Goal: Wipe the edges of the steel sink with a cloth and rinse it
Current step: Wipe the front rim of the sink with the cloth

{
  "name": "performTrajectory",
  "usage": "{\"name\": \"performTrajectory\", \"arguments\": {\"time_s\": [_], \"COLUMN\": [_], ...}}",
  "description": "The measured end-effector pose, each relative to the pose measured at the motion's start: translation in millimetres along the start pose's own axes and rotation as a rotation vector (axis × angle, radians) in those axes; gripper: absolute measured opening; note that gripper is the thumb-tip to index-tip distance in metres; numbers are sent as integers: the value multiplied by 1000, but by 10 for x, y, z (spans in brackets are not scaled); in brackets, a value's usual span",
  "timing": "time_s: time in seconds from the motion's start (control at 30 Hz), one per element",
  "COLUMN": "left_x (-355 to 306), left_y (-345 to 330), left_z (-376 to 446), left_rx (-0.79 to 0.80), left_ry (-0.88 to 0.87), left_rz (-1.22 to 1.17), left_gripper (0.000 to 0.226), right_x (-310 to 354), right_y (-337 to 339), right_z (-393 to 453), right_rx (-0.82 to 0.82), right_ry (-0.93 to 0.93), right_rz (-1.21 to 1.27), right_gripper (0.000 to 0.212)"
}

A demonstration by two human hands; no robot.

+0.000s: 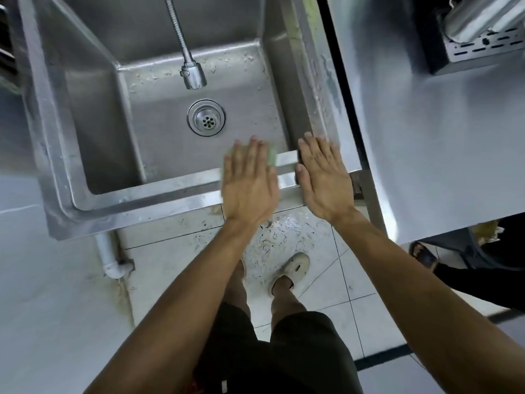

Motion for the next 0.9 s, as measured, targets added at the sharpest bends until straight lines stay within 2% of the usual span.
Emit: {"name": "performTrajectory", "arguments": {"time_s": [0.07, 0.13, 0.23, 0.37, 0.43, 0.53, 0.63, 0.7, 0.8, 0.9], "left_x": [-297, -303, 72, 907, 1058, 695, 175, 166, 481, 1139], "left_y": [-21, -59, -58, 3, 49, 77, -14, -49, -33, 6], "left_z": [73, 41, -216, -510, -526, -351, -200, -178, -378, -580], "left_rx": [31, 49, 82, 106, 106, 48, 69, 74, 92, 107], "left_ry": [-48, -113, -223, -228, -186, -67, -71, -115, -261, -215], "left_rz": [-25, -28, 37, 120, 117, 40, -19, -34, 7, 57], "left_gripper": [64, 63, 63, 65, 64, 64, 65, 64, 63, 66], "right_x": [-21, -36, -45, -10, 11, 61, 155, 151, 118, 165], "right_y": [-19, -45, -35, -42, -39, -41, -81, -91, -84, -122], "right_z": [48, 37, 34, 43, 43, 47, 25, 26, 41, 48], "right_rx": [2, 28, 54, 65, 70, 65, 73, 91, 109, 132], "right_ry": [-65, -43, -28, -58, -75, -119, -97, -74, -73, -105], "right_rz": [-2, -27, -40, -50, -61, -53, -23, -11, -15, -52], "right_gripper": [57, 58, 60, 61, 61, 62, 60, 59, 58, 58]}}
Point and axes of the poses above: each hand's wrist, its own z-axis towards the middle knuckle, its own y-axis out of the back of the hand, x = y × z, the point moved 8 cm from there along z, towards the middle knuckle, and after that the axes turned 8 degrees about x, right-handed, at the moved point
